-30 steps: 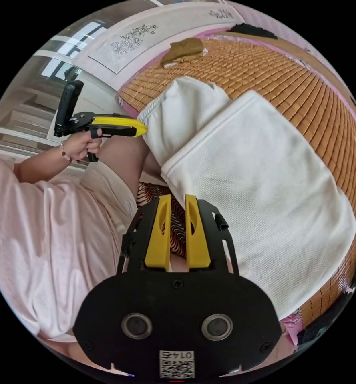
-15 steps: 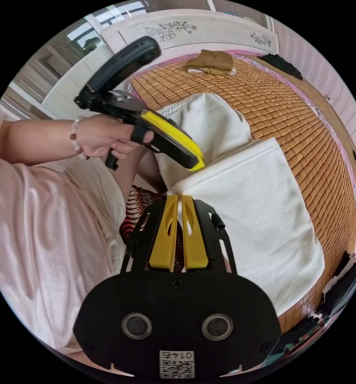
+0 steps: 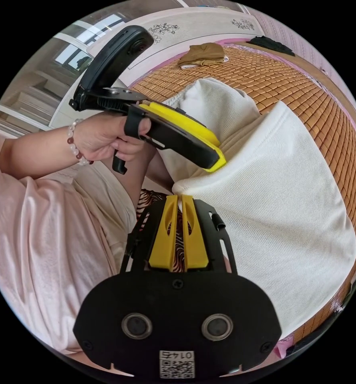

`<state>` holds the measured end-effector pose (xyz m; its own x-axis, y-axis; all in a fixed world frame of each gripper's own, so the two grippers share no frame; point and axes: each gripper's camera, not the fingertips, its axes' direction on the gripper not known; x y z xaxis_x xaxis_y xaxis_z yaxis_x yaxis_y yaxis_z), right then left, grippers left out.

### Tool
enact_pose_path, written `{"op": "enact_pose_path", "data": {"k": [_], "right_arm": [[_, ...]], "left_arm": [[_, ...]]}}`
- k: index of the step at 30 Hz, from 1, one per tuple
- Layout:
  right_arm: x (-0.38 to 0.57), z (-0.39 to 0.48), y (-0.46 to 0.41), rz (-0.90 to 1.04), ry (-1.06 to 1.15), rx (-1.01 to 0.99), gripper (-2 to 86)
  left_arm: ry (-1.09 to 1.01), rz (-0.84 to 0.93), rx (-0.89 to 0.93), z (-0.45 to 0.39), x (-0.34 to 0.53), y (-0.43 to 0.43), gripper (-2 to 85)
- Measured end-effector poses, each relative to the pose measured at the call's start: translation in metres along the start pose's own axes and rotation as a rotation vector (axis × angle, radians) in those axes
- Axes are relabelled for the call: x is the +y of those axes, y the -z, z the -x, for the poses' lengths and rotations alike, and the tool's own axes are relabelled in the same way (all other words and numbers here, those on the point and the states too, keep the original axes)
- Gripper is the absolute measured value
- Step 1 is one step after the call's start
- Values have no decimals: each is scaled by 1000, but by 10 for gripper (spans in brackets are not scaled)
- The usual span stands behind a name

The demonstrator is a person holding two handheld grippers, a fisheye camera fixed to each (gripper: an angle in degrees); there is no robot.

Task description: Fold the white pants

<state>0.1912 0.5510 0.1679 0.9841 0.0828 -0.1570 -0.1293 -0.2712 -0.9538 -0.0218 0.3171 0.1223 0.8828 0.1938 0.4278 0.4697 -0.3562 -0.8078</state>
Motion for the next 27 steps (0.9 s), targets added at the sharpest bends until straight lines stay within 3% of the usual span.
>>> {"op": "enact_pose_path", "data": {"k": [11,14,18,23,27], "right_arm": [[7,-27,-2,-1,-17,-12,10],[8,-33,-2,10,-8,-1,9],[15,-42,7,2,-4,-14,9],[31,-50,35,-40,14,-48,10],[42,-60,67,-103,46,-72,10]], "left_arm": [[45,-147,226,34,22,11,157],[-7,-50,175,17,16,-3,136],[-52,88,-57,-8,9,-9,58],[-114,61,-45,-34,14,7,47],[-367,-20,-117,-93,22,29,44]]}}
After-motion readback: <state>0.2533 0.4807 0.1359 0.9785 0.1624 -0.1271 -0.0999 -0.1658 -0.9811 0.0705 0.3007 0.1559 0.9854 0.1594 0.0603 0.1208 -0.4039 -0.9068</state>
